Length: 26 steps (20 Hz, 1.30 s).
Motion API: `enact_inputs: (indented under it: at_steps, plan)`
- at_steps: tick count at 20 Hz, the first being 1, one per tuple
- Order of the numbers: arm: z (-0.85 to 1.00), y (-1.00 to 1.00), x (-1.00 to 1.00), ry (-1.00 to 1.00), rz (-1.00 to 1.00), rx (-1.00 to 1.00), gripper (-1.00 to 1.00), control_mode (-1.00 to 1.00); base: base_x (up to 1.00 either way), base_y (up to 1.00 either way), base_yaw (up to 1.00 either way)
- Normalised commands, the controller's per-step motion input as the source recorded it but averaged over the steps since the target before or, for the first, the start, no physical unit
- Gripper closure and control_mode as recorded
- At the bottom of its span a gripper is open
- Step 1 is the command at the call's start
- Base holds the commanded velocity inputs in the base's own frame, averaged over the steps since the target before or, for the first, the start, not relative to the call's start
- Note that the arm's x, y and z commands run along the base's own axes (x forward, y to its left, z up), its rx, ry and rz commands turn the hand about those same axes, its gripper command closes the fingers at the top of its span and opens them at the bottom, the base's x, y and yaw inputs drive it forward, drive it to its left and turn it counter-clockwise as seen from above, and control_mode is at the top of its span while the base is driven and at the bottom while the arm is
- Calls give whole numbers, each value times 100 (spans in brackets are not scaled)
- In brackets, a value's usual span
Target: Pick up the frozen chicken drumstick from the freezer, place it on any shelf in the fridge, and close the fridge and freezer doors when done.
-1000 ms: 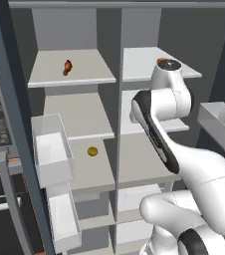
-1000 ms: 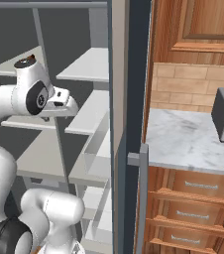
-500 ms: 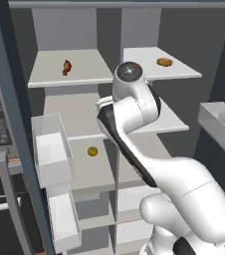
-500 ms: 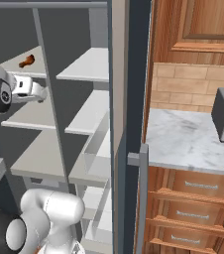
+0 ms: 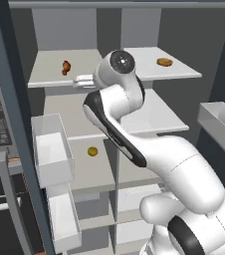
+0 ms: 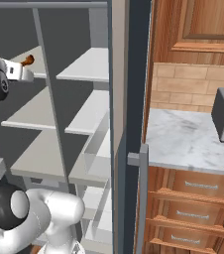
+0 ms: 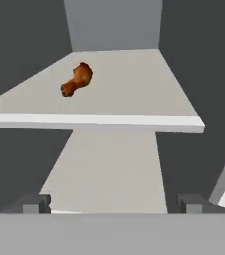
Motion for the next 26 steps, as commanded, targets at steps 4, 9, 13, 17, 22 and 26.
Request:
enact_inputs:
  at_steps: [4,9,13,17,22,26]
  plan:
    - [34,15,72,-19,10,20,-100,-100,0,0,0]
    - [12,33,57,-5,3,3,-100,-100,0,0,0]
    - [0,42,41,10,0,-4,-100,-100,0,0,0]
    - [0,33,29,6,0,-3,-100,-100,0,0,0]
    - [0,28,8,0,0,-3,-100,-100,0,0,0]
    - [0,26,26,0,0,-4,-100,-100,0,0,0]
